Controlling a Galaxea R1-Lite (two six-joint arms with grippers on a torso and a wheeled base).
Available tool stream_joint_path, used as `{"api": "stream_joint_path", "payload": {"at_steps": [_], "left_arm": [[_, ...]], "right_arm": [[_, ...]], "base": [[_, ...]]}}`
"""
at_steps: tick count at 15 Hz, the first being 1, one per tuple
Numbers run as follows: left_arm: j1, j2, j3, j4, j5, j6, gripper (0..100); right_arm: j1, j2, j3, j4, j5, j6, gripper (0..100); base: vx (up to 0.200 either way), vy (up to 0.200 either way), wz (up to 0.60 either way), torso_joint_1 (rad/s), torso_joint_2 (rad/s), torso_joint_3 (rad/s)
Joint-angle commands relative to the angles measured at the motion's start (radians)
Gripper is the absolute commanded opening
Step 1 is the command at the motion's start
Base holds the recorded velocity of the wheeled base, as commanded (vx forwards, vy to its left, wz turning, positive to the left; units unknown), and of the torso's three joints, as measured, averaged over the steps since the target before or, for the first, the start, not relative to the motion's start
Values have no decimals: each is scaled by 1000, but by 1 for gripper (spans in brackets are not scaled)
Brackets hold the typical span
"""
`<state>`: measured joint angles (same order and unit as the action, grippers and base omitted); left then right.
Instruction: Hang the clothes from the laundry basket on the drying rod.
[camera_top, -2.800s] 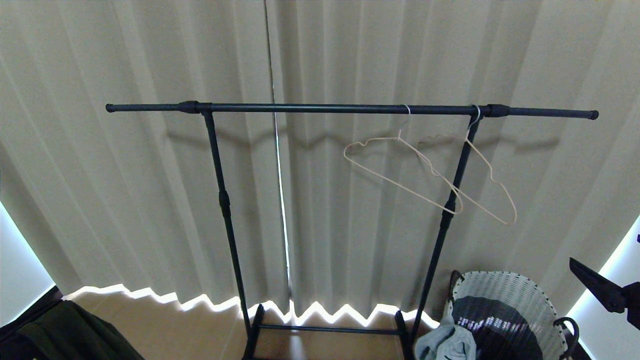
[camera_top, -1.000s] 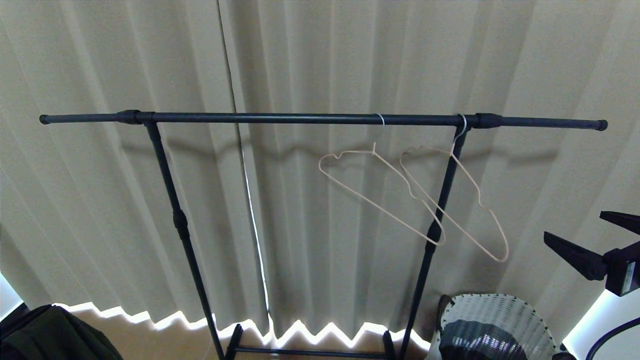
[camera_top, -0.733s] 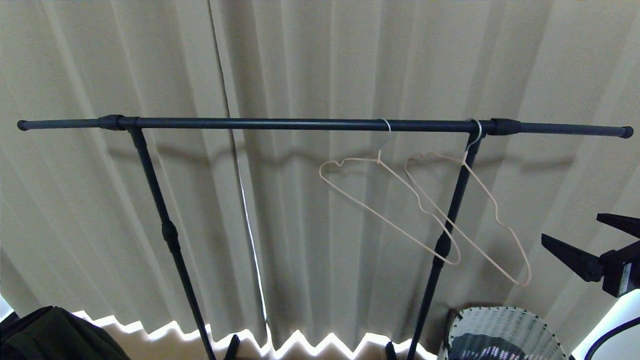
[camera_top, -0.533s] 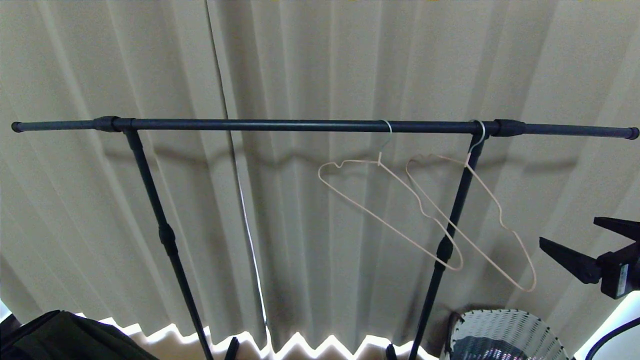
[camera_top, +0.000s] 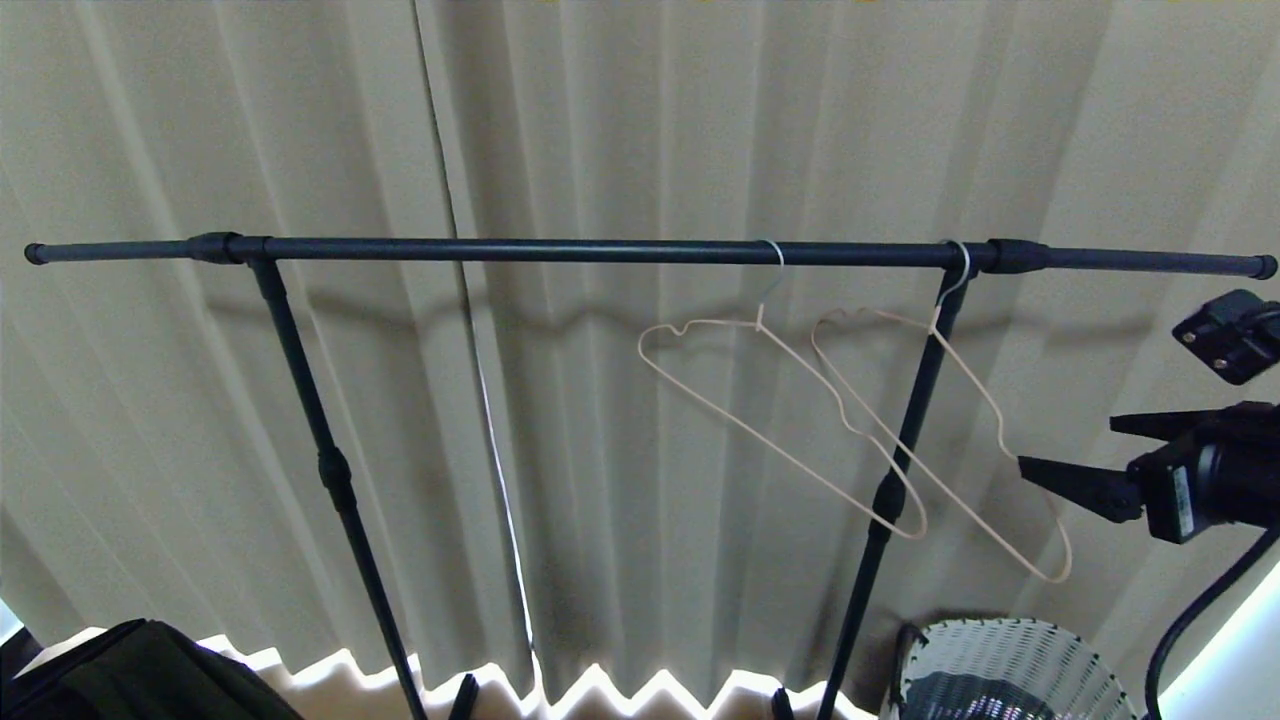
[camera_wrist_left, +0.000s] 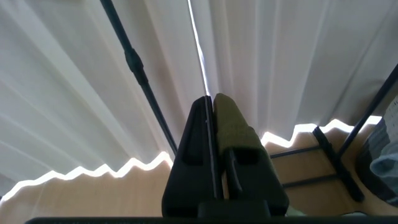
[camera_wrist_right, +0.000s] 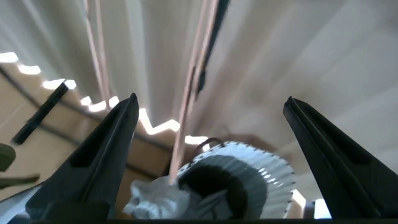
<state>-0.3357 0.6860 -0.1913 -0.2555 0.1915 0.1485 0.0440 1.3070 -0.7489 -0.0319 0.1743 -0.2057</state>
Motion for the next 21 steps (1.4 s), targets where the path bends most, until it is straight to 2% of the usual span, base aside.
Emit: {"api": "stream_joint_path", "payload": {"at_steps": [1, 2, 5, 9, 13, 21], "left_arm": [[0, 6, 1, -1, 0, 0, 0], [0, 6, 1, -1, 0, 2, 0], [-2, 4, 3, -1, 0, 3, 0], [-2, -2, 4, -1, 0, 6, 0], [-2, -2, 6, 1, 0, 6, 0], [-2, -6, 6, 1, 0, 8, 0]], "right_arm": [[39, 98, -64, 21, -2, 31, 100], [53, 152, -92, 15, -25, 72, 100], [59, 239, -158, 26, -111, 124, 100], [59, 328, -191, 21, -177, 169, 100], [97, 351, -233, 21, -177, 220, 100], [99, 380, -237, 12, -177, 221, 100]], "base": [[0, 0, 0, 0, 0, 0], [0, 0, 0, 0, 0, 0], [0, 0, 0, 0, 0, 0], [0, 0, 0, 0, 0, 0], [0, 0, 0, 0, 0, 0], [0, 0, 0, 0, 0, 0]]}}
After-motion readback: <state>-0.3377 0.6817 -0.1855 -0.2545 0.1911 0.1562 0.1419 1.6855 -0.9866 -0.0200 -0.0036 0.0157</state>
